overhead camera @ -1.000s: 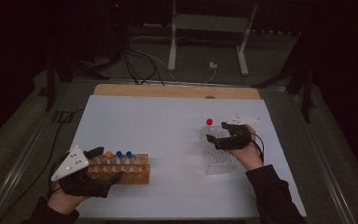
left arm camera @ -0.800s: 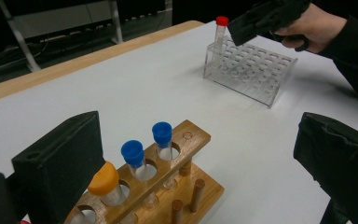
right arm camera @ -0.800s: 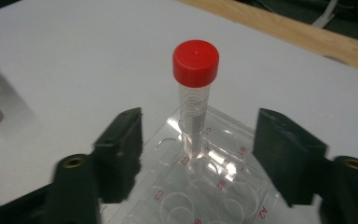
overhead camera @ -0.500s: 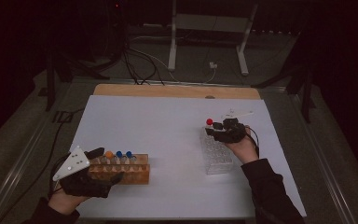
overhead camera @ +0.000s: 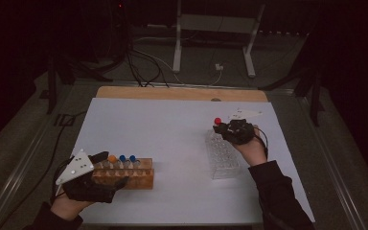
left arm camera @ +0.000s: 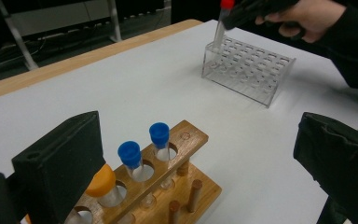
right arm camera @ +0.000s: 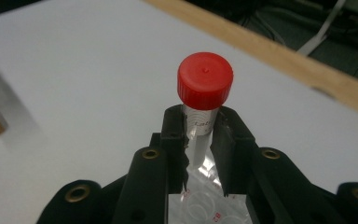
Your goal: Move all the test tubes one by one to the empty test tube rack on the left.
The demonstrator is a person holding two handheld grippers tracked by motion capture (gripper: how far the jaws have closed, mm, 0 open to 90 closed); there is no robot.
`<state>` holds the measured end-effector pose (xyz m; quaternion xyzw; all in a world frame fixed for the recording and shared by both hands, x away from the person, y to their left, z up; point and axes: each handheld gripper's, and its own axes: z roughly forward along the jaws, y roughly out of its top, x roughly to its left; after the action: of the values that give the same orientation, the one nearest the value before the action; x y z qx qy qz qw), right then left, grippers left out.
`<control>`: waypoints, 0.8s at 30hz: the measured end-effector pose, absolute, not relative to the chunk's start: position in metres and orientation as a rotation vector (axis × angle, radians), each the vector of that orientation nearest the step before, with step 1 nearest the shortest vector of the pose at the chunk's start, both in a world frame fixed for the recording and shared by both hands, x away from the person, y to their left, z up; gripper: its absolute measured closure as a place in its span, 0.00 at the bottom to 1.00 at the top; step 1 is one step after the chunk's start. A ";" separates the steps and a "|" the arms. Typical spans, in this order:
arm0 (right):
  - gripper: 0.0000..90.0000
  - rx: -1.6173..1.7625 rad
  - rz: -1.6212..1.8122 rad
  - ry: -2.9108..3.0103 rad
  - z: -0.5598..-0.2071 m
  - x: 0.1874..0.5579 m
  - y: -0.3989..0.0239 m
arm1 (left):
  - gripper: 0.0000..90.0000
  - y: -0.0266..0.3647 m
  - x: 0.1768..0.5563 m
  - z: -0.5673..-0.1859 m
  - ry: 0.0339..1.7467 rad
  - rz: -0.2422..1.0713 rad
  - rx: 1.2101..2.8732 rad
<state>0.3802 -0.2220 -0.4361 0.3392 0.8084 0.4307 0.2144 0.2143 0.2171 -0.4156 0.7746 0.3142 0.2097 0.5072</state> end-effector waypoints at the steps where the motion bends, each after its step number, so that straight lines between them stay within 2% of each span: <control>1: 0.83 0.933 1.201 2.234 -0.432 0.378 -0.223 | 0.03 0.216 0.215 -0.415 0.755 0.498 1.864; 11: 0.83 0.852 1.288 2.211 -0.404 0.350 -0.221 | 0.03 0.193 0.218 -0.404 0.682 0.462 1.879; 24: 0.83 0.730 1.352 2.339 -0.416 0.302 -0.192 | 0.03 0.150 0.228 -0.409 0.572 0.367 1.950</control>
<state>0.3021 -0.1918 -0.4158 0.2569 0.8235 0.4759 0.1710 0.2279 0.1500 -0.4088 0.8108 0.2379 0.1524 0.5127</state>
